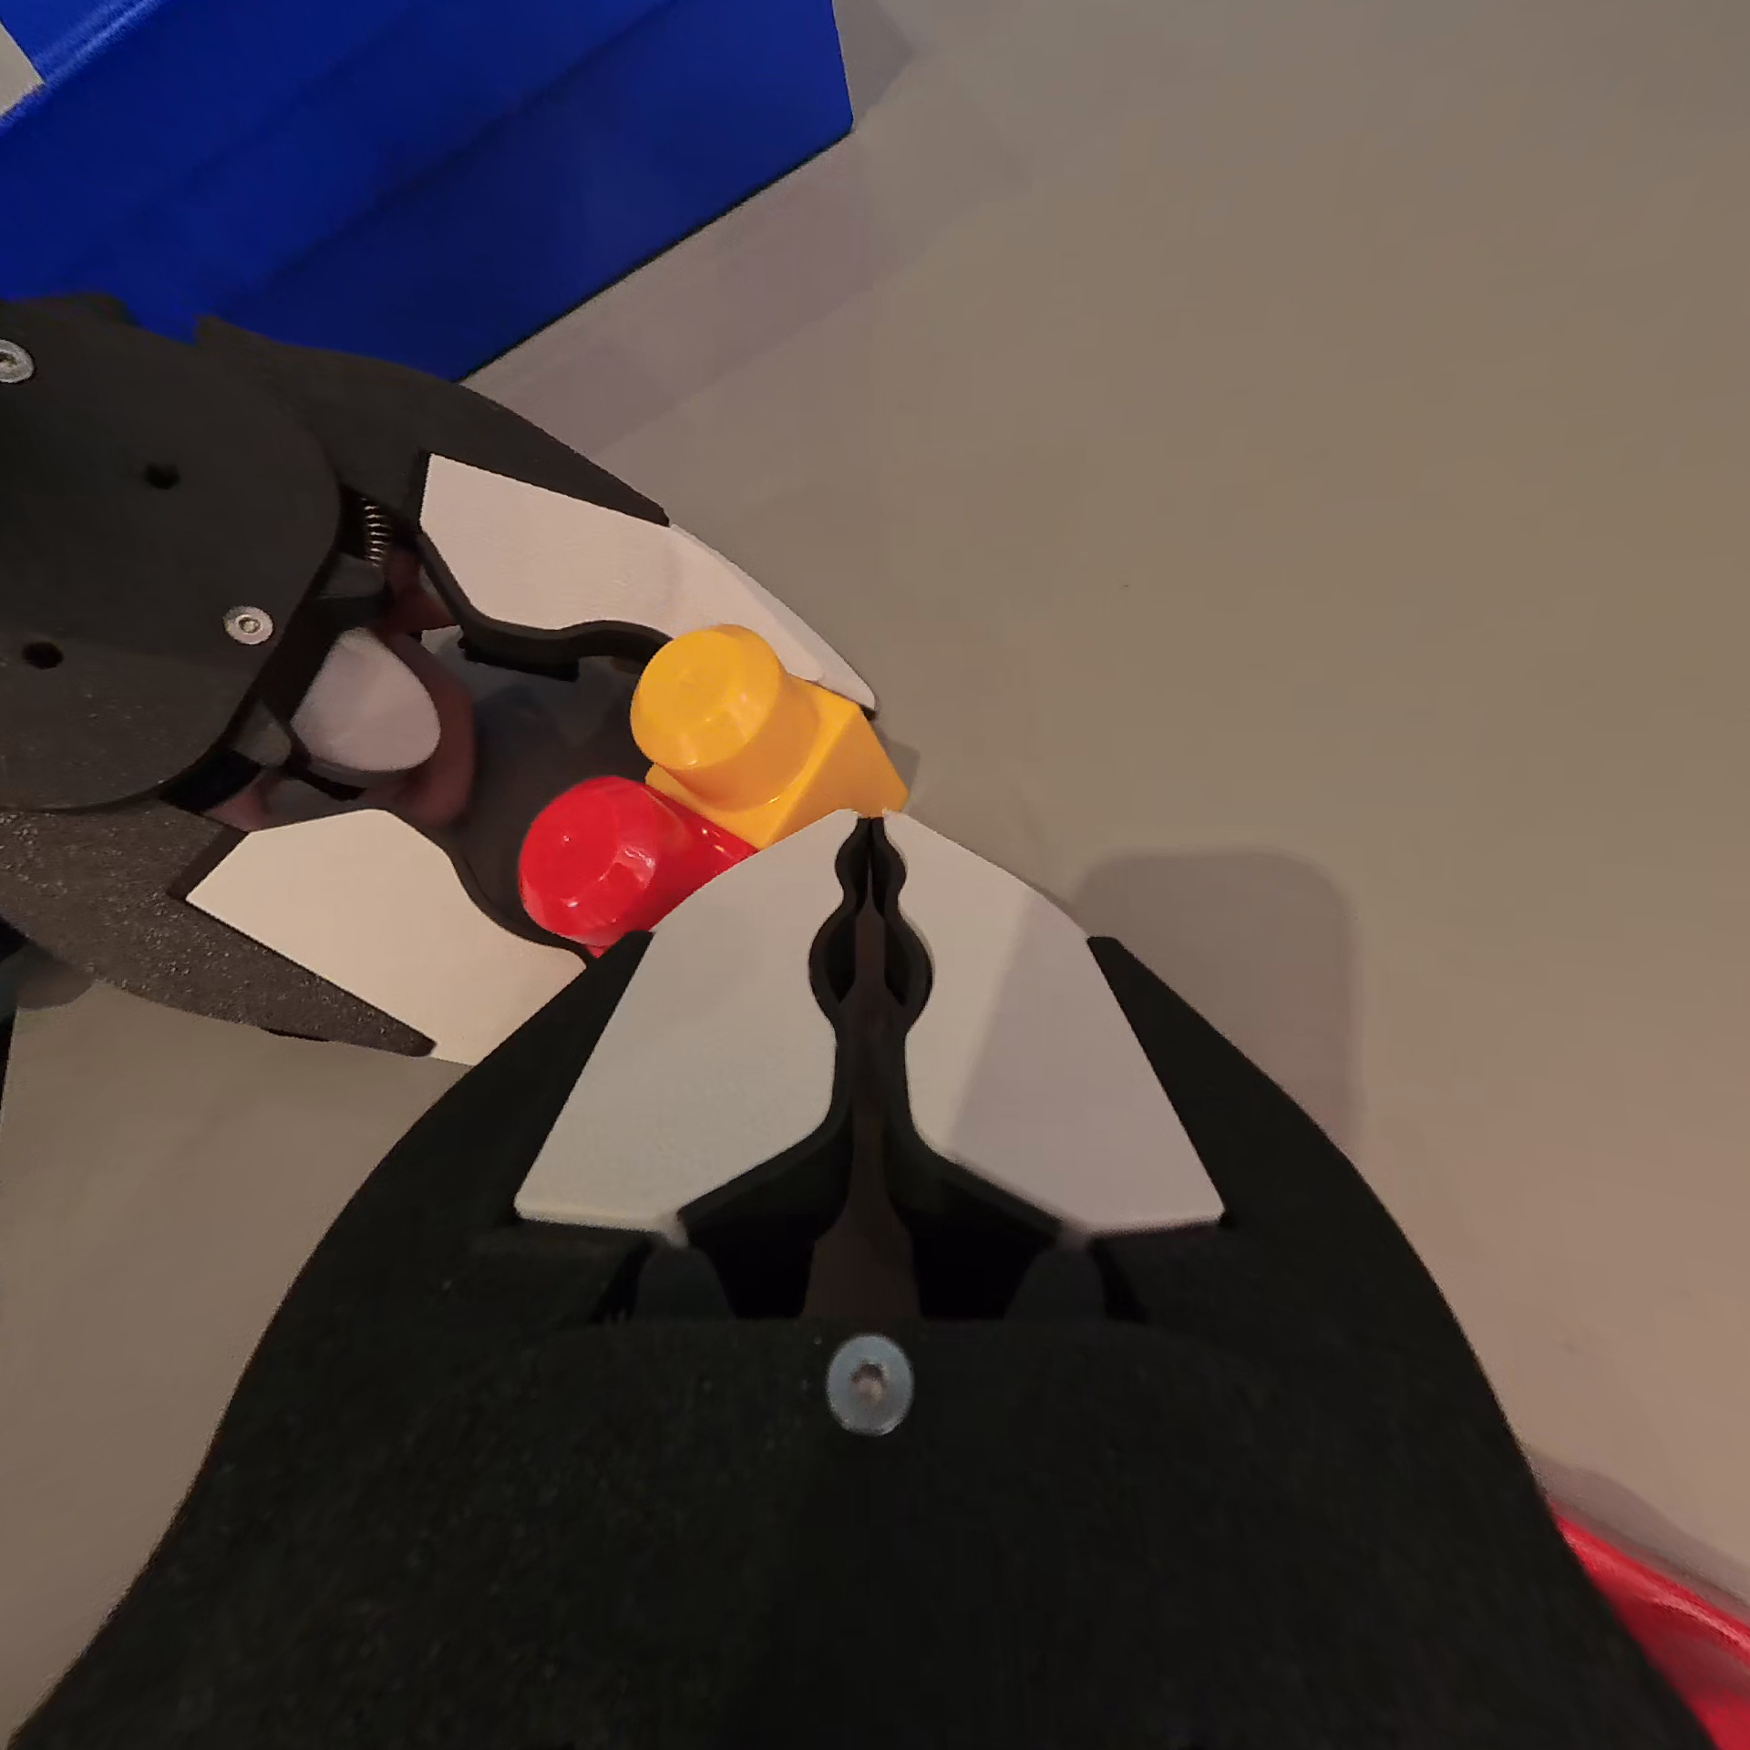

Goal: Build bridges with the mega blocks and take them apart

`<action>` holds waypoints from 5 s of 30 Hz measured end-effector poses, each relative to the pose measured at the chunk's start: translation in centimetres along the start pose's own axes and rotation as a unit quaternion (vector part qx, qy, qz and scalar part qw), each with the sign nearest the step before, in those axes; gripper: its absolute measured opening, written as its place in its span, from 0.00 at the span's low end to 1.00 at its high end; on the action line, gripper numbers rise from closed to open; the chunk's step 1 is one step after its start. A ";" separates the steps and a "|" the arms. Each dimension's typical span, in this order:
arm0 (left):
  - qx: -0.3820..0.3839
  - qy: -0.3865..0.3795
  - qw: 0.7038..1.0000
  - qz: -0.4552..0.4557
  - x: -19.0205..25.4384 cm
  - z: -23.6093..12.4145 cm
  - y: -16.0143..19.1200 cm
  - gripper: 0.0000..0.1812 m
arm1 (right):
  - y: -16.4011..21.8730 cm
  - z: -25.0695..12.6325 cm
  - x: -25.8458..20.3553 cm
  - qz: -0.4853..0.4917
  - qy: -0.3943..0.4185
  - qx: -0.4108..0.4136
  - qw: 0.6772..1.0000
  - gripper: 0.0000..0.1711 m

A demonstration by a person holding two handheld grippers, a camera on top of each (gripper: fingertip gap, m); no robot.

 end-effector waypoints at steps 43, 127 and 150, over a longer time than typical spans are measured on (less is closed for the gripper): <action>0.120 0.260 0.956 0.066 4.6 -10.7 -7.1 0.45 | -0.8 -11.0 -4.1 -0.057 -0.041 0.202 0.977 0.00; 0.030 0.015 0.996 0.087 1.3 -4.2 -4.2 0.44 | 5.4 -11.8 7.3 0.018 0.267 0.067 0.961 0.17; 0.017 -0.066 0.995 0.071 1.5 -0.3 -5.4 0.44 | -4.2 -10.8 -3.8 0.045 0.211 0.224 0.950 0.16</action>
Point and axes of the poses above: each gripper's, where its closed fingertips meet, z out along the fingers, y out of its underside, x = y × z across the jaws, the point moved 4 cm from there along -z, back along the fingers, and after that the axes turned 4 degrees about y, right-handed, at the moved point
